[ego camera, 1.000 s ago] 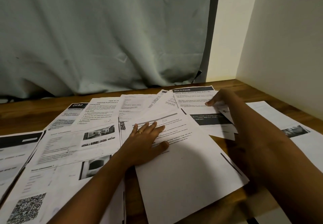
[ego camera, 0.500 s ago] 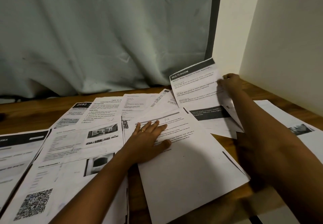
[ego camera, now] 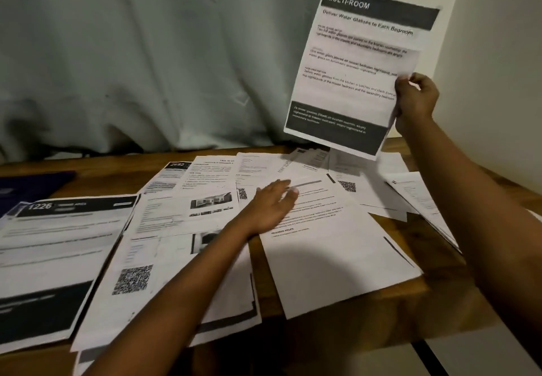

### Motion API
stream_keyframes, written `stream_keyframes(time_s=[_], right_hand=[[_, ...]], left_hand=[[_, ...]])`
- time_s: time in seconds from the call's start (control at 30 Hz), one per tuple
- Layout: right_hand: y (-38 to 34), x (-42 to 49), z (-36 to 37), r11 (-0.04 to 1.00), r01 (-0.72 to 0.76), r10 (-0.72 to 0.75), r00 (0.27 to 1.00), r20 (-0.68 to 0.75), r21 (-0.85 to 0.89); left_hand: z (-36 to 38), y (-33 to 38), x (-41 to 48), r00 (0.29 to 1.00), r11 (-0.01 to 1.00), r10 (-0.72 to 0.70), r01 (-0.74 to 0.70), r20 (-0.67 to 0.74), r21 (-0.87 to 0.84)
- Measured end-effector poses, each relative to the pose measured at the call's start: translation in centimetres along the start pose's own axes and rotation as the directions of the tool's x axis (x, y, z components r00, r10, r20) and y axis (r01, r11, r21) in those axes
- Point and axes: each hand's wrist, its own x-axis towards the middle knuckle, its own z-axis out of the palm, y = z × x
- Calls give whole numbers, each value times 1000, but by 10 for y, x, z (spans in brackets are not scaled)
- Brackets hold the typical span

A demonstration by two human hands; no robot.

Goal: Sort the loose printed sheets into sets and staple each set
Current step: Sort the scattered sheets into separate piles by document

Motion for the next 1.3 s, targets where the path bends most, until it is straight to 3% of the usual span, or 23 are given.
stream_keyframes(time_s=[0.1,0.17,0.27,0.43,0.57,0.77,0.93,1.03,1.13,1.3], right_hand=[[-13,-30,15,998,-48,46,998,53,37],[-21,-53,26,996,-89,85,991,102,29],[-24,-90,43,987,-145,156,972,174,-74],[-15,-157,82,957,-249,282,917,281,-147],[6,-212,121,946,-235,302,888,346,-223],[40,-296,183,905,-225,374,826,423,-361],[53,-366,227,863,-179,426,760,491,-472],[57,-400,243,841,-103,424,734,530,-531],[64,-426,251,811,-40,446,688,572,-584],[71,-440,250,686,306,390,612,688,-660]], left_hand=[[-31,22,-15,974,962,-86,27,-210,-272],[-57,25,-22,926,929,-186,58,-328,-366],[-94,4,-37,846,904,-296,98,-443,-417],[-138,-43,-87,773,865,-328,16,-542,-501],[-168,-73,-133,702,830,-418,38,-577,-556],[-215,-100,-200,583,880,-437,118,-685,-460],[-234,-102,-235,629,962,-268,209,-730,-173],[-235,-114,-246,711,969,-140,241,-690,52],[-228,-131,-253,799,936,-187,322,-572,145],[-202,-151,-259,879,861,-327,429,-348,274]])
